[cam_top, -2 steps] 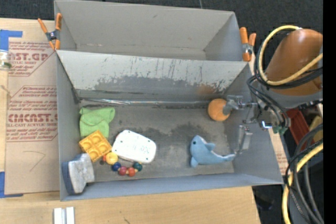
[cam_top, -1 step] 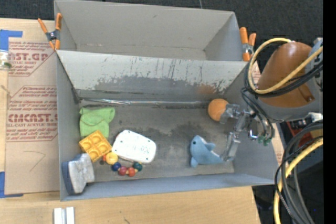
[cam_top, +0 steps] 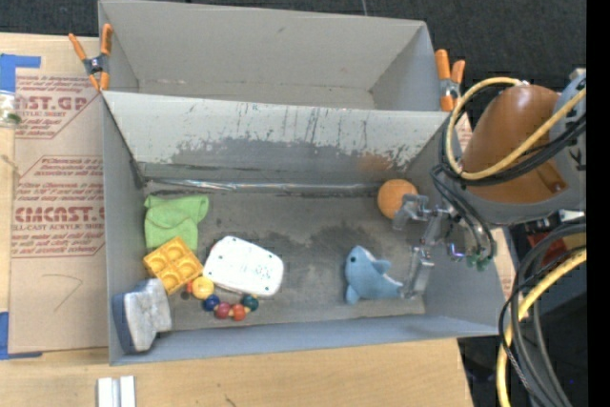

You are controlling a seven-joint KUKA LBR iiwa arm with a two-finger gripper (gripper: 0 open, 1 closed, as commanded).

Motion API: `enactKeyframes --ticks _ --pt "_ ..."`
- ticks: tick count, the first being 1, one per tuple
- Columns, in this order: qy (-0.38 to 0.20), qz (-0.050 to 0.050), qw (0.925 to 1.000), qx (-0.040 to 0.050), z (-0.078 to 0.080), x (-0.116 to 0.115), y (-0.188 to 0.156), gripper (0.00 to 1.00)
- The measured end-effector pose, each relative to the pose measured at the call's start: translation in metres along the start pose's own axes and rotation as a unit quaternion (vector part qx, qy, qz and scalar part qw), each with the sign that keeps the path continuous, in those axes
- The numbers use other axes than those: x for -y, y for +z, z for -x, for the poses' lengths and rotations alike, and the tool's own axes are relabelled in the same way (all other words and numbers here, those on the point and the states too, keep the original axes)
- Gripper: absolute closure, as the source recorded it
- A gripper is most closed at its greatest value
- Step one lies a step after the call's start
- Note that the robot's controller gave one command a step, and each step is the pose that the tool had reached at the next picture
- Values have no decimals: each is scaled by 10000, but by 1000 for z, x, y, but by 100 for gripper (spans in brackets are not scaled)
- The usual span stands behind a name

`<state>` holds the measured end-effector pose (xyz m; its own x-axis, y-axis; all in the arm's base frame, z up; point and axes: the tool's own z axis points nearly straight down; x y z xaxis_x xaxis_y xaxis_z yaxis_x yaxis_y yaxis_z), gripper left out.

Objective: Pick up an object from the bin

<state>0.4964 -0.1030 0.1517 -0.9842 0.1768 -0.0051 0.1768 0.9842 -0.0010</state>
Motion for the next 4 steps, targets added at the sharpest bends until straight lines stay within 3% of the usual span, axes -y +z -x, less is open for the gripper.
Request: enactKeyframes --ticks 1,2,4 --pt "1474 5 9891 -10 -10 -10 49 0" --pt "1846 -1 9828 -4 -12 -6 82 100" --pt "1843 -2 9829 -3 -12 -7 81 100"
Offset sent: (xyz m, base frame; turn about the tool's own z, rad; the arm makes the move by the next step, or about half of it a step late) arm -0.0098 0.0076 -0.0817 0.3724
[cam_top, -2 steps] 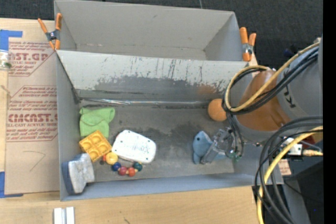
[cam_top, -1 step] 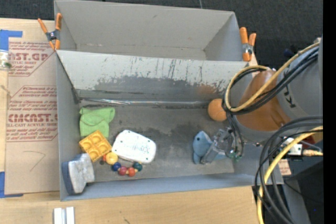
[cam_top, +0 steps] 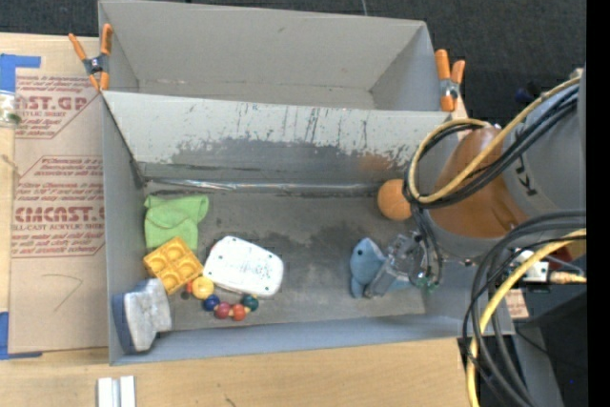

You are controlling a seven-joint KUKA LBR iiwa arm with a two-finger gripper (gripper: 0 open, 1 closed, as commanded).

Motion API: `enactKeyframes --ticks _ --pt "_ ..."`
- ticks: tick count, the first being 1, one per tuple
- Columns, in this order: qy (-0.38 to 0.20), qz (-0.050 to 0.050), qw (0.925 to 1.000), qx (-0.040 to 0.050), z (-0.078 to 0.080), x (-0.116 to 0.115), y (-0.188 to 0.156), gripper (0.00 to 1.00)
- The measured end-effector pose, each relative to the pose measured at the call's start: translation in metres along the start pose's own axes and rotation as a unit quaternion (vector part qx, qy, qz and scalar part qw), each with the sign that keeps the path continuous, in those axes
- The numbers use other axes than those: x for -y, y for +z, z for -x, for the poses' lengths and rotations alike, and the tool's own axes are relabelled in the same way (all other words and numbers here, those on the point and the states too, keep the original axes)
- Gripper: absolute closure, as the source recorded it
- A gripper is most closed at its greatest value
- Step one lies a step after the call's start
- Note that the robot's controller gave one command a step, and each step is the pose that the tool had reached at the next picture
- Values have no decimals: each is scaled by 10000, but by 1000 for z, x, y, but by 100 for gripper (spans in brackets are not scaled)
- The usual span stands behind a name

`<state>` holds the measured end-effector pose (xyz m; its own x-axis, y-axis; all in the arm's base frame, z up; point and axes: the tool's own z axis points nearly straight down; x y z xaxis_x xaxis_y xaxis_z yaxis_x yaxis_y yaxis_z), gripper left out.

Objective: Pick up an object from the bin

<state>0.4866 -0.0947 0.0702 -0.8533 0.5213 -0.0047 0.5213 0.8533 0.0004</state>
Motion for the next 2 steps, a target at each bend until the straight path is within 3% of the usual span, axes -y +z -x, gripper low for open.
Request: enactKeyframes --ticks 2 --pt "1 -20 10000 -56 -3 1 -26 100"
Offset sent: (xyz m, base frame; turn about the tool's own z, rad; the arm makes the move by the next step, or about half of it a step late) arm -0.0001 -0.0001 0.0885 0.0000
